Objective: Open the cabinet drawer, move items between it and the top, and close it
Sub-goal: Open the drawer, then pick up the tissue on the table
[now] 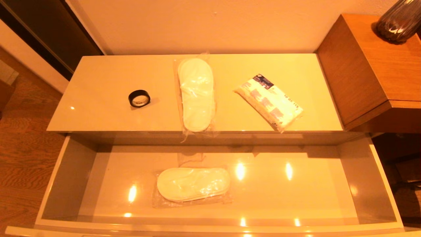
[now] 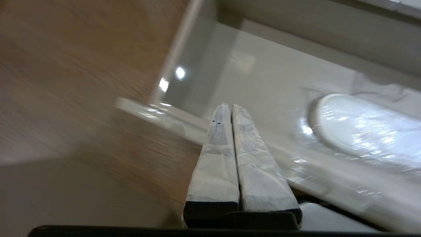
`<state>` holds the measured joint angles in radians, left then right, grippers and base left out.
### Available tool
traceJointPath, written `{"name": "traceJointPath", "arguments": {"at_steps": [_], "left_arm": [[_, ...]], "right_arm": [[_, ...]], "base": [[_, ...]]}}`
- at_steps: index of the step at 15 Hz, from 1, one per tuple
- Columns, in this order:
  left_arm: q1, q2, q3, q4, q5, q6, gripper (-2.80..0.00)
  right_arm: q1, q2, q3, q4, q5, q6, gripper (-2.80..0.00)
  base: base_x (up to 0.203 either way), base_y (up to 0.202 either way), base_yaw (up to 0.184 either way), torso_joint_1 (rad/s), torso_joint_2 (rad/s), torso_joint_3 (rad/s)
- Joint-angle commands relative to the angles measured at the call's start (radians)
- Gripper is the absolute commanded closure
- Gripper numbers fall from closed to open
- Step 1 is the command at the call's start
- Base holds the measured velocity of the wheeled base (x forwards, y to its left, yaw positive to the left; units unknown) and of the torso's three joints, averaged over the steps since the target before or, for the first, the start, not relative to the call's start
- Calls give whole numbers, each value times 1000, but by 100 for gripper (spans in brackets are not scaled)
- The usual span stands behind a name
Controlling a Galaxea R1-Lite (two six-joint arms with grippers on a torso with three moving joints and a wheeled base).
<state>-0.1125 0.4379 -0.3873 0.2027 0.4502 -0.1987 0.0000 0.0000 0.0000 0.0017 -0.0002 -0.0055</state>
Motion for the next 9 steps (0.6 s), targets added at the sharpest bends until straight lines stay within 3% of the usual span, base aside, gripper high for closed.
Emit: {"name": "traceJointPath", "arguments": {"at_steps": [1,2,5,7,9], "left_arm": [[25,-263,-25,135,-1,76,0],[53,-330,-42,230,-22,117,0],[234,-438,-104,454,-206,208,0],[288,-478,-110,537,-309,225,0],[312,-478,-88,590,-388,309,0]], "right_arm": [[0,2,2,0,0,-1,0],[0,2,2,0,0,-1,0],[0,2,2,0,0,-1,0],[0,2,2,0,0,-1,0],[0,2,2,0,0,-1,0]], "base": [[0,0,0,0,0,0],[0,0,0,0,0,0],[0,0,0,0,0,0],[0,0,0,0,0,0],[0,0,0,0,0,0]]}}
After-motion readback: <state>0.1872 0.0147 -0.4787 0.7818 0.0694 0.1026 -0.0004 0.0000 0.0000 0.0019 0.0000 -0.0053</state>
